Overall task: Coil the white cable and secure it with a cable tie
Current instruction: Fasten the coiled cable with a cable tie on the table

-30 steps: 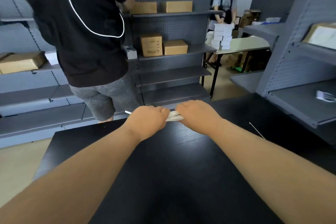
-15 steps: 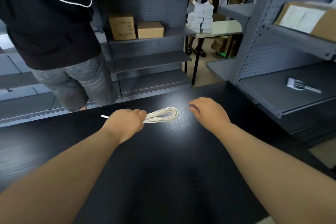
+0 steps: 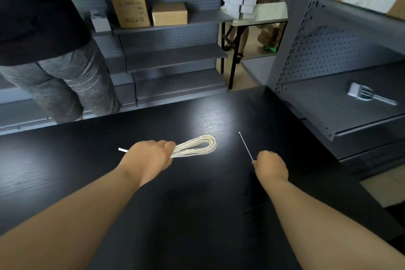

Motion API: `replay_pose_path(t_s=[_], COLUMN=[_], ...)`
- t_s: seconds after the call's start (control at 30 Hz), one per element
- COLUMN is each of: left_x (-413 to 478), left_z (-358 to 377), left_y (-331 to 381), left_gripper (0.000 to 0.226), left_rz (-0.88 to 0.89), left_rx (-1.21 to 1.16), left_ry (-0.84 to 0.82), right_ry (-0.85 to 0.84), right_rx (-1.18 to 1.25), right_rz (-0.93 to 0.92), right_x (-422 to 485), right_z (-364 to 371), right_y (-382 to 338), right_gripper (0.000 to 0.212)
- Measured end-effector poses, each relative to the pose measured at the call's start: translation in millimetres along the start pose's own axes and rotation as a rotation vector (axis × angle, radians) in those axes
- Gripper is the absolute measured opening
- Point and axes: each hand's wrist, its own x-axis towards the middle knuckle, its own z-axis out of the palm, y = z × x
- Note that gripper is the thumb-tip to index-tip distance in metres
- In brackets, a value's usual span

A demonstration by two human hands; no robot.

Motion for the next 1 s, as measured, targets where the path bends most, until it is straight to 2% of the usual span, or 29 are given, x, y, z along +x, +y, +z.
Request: replay_pose_path(t_s=[0.2, 0.53, 0.8, 0.9, 1.0], left_x=[7, 10, 8, 4, 0], left_z=[12, 21, 21, 20, 20], left_y=[6, 4, 3, 1, -4], left_gripper=[0.030, 0.031, 0.032, 0.029, 0.025], left_rz=[-0.029, -0.051, -0.058, -0.072, -0.135], left_rx=[-0.044, -0.056, -0.070, -0.096, -0.137], left_ry=[0.011, 0.003, 0.002, 0.010, 0.037], right_ry=[-0.040, -0.044, -0.159, -0.135, -0.100], right_rx=[-0.015, 0.051, 0.048, 0.171, 0.512], right_rz=[0.064, 0.144, 0.150, 0.136, -0.002], right_x=[9, 19, 28, 27, 22], right_z=[15, 18, 28, 28, 23], right_y=[4, -2, -8, -11, -21], right_gripper=[0.015, 0.021, 0.023, 0.020, 0.008])
